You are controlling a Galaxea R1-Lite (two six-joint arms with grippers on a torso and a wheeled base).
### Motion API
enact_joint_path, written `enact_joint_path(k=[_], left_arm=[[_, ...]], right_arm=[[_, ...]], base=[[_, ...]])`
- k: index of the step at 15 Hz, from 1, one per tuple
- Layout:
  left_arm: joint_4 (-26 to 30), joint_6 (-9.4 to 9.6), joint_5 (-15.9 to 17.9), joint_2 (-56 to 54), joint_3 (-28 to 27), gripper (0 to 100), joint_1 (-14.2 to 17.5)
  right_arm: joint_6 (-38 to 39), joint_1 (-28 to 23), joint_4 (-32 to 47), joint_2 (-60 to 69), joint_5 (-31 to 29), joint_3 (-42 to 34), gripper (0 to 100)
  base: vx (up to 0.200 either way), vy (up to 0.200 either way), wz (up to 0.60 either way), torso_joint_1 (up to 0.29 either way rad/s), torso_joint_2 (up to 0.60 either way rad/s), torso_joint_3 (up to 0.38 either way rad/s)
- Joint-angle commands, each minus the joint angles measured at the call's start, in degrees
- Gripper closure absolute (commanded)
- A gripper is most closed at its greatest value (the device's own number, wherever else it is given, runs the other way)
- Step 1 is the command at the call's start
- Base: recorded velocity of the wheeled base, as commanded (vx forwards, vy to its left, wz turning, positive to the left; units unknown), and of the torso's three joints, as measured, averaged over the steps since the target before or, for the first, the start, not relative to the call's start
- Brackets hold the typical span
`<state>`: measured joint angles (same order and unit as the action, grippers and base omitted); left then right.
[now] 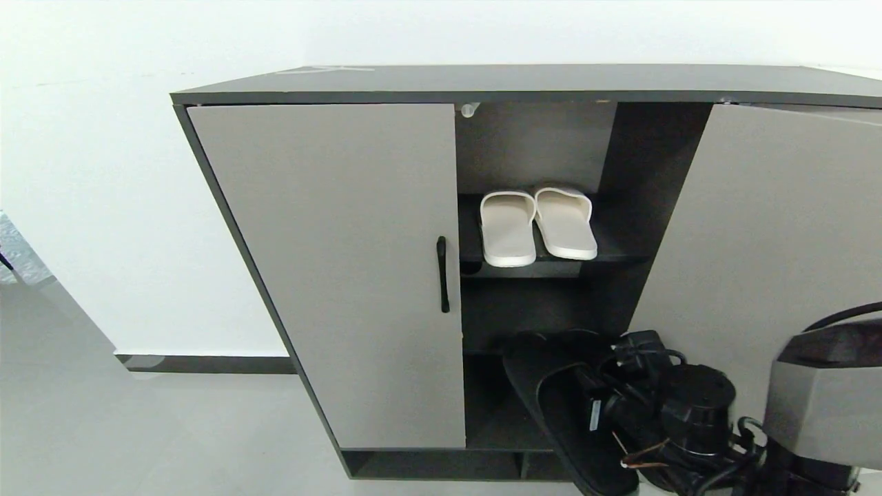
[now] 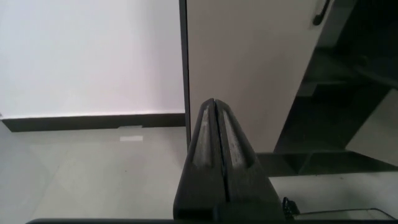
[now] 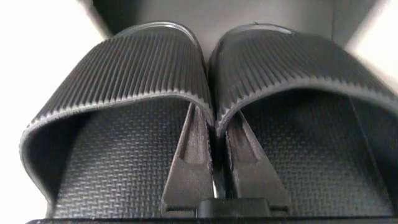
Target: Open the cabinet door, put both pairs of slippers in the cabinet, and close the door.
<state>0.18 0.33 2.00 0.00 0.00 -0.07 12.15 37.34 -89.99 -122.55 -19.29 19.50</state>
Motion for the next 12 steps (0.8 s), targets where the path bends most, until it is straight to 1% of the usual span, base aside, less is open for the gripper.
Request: enact_joint_path(k=[1, 4, 6, 7, 8, 10, 11, 12], left_arm=[[0.0, 0.02, 0.0, 0.1, 0.0, 100, 0.0], [0.0, 0.02, 0.0, 0.1, 0.0, 100, 0.1], [0.0, 0.11, 0.0, 0.1, 0.0, 100, 0.1], [0.0, 0.11, 0.0, 0.1, 0.0, 100, 0.0], [0.0, 0.11, 0.0, 0.1, 0.0, 100, 0.1], [0.0, 0.11, 0.0, 0.1, 0.0, 100, 0.1], [0.0, 0.11, 0.0, 0.1, 0.0, 100, 0.0], [0.0, 0.11, 0.0, 0.1, 0.0, 100, 0.1]], right_arm=[[-0.3, 0.0, 0.0, -8.8, -2.5, 9.1, 100], [-1.5, 0.0, 0.2, -13.5, -4.5, 19.8, 100], [-2.6, -0.8, 4.7, -14.9, -6.3, 27.4, 100], [-2.9, -0.9, 6.3, -15.2, -6.6, 29.4, 100], [-3.2, -0.9, 10.8, -15.9, -8.1, 34.8, 100], [-4.2, -0.9, 15.4, -17.2, -10.8, 40.6, 100], [-4.8, -1.0, 19.0, -19.2, -15.7, 46.9, 100], [-4.9, -1.2, 20.2, -20.4, -17.4, 49.8, 100]], base=[[0.000, 0.000, 0.00, 0.000, 0.00, 0.000], [0.000, 0.000, 0.00, 0.000, 0.00, 0.000], [0.000, 0.000, 0.00, 0.000, 0.00, 0.000], [0.000, 0.000, 0.00, 0.000, 0.00, 0.000], [0.000, 0.000, 0.00, 0.000, 0.00, 0.000], [0.000, 0.000, 0.00, 0.000, 0.00, 0.000], [0.000, 0.000, 0.00, 0.000, 0.00, 0.000], [0.000, 0.000, 0.00, 0.000, 0.00, 0.000]])
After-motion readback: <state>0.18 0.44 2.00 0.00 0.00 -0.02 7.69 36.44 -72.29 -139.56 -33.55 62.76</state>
